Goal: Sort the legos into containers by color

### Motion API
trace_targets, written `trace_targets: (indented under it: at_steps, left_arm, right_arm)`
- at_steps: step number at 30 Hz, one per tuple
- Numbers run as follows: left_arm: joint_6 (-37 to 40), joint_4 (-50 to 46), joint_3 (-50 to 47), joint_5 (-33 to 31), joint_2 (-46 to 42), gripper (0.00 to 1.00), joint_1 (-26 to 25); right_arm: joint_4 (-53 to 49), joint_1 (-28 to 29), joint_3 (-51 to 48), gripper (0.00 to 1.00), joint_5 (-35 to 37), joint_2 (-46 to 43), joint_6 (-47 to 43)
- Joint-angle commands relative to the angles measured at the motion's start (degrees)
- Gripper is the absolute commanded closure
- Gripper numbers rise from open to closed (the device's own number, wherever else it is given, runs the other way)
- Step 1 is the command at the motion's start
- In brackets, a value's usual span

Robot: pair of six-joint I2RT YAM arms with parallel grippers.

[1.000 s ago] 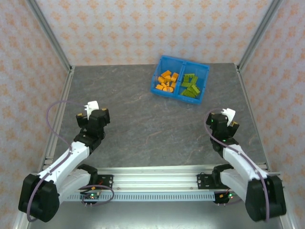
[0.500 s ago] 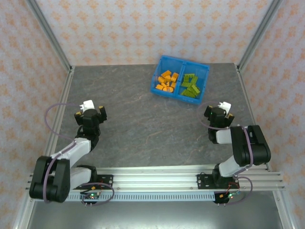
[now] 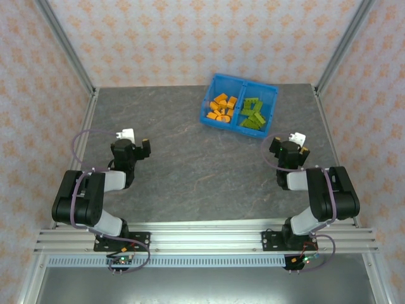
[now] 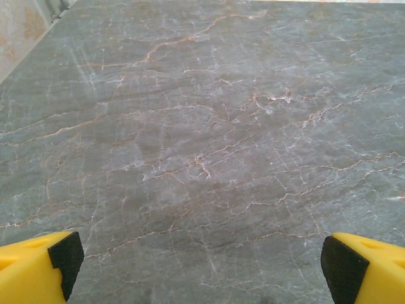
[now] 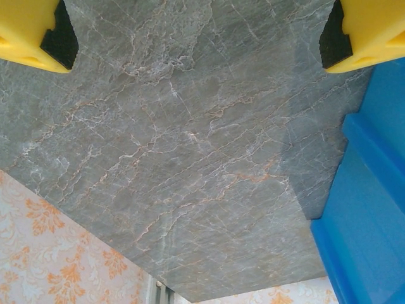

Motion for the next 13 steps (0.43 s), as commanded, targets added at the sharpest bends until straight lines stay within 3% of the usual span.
trace_targets:
  at_steps: [1, 13]
  left_arm:
    - [1.75, 2.84, 0.33, -0.09, 0.0, 0.0, -0.88]
    - [1.76, 2.53, 0.45, -0.27, -0.11, 0.0, -1.01]
  right_arm:
    - [-0.21, 0.14, 1.39, 0.01, -0.34, -0.96, -0.34]
    - [0.06, 0.17, 1.34, 0.01, -2.74, -0.71, -1.23]
